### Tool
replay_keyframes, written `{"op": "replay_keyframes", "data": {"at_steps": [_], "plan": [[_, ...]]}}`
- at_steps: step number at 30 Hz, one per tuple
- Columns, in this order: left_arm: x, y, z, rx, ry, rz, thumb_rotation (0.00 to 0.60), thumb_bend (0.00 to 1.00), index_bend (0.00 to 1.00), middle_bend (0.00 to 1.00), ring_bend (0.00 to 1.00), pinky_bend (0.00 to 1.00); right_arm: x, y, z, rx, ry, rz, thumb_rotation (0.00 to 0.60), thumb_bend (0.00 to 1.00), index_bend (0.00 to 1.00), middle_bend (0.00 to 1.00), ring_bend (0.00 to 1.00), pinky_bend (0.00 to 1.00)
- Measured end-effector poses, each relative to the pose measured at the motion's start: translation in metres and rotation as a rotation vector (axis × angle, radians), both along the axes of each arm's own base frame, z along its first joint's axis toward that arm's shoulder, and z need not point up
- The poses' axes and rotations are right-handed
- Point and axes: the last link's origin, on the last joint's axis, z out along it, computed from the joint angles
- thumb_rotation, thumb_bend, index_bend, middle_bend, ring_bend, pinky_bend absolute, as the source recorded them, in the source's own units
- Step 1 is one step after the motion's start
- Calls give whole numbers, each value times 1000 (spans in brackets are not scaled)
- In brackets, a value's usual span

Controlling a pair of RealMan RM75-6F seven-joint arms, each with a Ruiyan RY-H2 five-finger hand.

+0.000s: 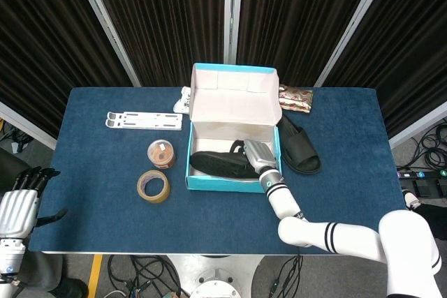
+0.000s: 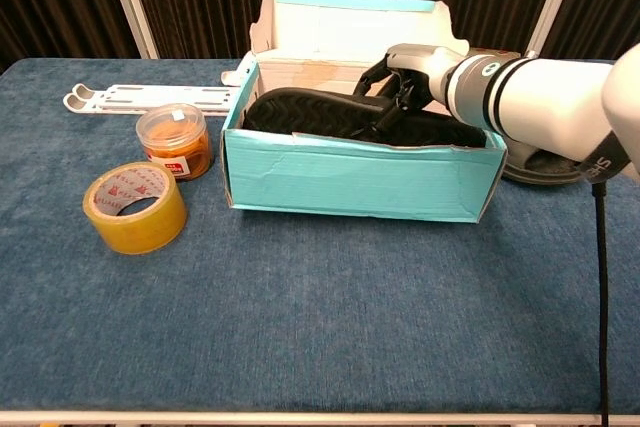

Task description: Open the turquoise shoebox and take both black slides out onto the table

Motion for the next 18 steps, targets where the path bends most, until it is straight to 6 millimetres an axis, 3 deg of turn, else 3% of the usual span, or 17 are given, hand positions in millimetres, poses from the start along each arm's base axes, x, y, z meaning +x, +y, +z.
{"op": "replay_keyframes", "data": {"at_steps": [7, 11, 18], "plan": [[0, 1, 0, -2, 0, 2, 600, 11, 221, 183, 105, 106, 9, -6, 1, -18, 81, 208, 600, 880, 862, 682, 602, 557], [0, 1, -1, -5, -2, 2, 600, 11, 220, 183, 106, 106, 15, -7, 2, -65, 131, 335, 600, 879, 862, 682, 631, 600], [-1, -1, -1, -4, -5, 3, 600, 11, 221, 183, 105, 106, 8, -11, 5, -175, 137, 241, 600, 887, 860, 682, 645, 625]]}}
